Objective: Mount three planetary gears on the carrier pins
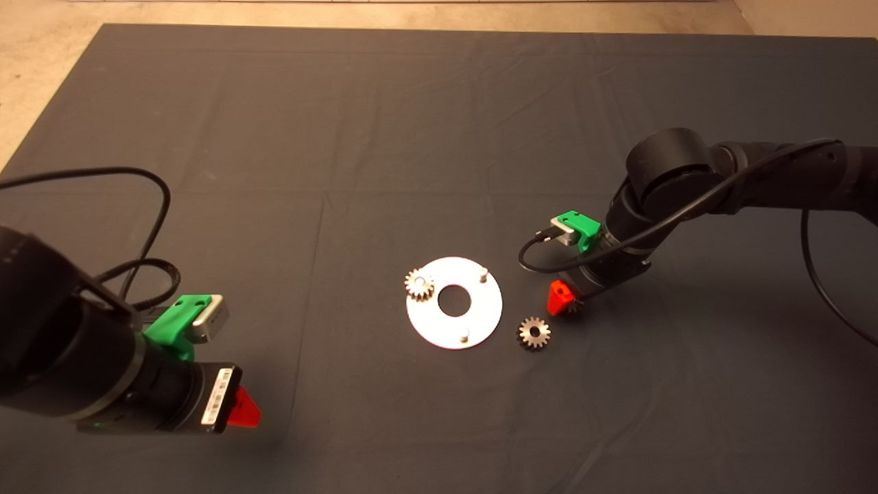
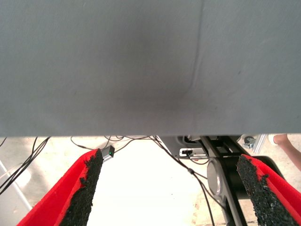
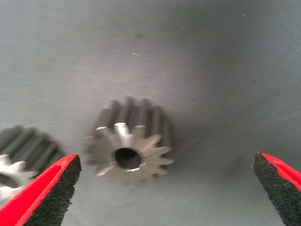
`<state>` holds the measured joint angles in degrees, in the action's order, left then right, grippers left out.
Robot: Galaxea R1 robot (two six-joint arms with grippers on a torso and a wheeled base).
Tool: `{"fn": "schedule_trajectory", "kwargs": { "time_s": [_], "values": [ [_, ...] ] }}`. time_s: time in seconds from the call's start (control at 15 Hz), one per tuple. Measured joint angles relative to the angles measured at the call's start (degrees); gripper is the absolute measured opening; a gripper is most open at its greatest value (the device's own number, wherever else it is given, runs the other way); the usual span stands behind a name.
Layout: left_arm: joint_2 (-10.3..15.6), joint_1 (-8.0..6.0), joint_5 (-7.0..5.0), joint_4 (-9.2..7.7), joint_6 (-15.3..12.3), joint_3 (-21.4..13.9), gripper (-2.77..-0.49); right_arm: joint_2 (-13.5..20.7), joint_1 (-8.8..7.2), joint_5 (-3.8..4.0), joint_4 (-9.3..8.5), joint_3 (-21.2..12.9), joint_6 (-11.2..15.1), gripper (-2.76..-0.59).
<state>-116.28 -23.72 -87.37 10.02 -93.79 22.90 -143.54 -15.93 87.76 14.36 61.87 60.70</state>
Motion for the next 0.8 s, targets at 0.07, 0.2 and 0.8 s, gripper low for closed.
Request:
{"fn": "schedule_trajectory", "kwargs": {
  "time_s": [0.07, 0.2, 0.8],
  "values": [
    [0.49, 0.00, -0.04, -0.13, 0.00, -0.63, -1.24, -0.17, 0.06, 0.00, 0.20, 0.19, -0.01, -0.68],
    [1.24, 0.00, -0.04, -0.66, 0.00, -1.50, -1.24, -0.91, 0.09, -0.17, 0.29, 0.25, -0.06, -0.79],
    [4.89, 0.00, -0.04, -1.27, 1.84, -2.32, -1.24, -2.05, 0.54, -0.13, 0.63, 0.62, -0.22, -1.11]
  ]
}}
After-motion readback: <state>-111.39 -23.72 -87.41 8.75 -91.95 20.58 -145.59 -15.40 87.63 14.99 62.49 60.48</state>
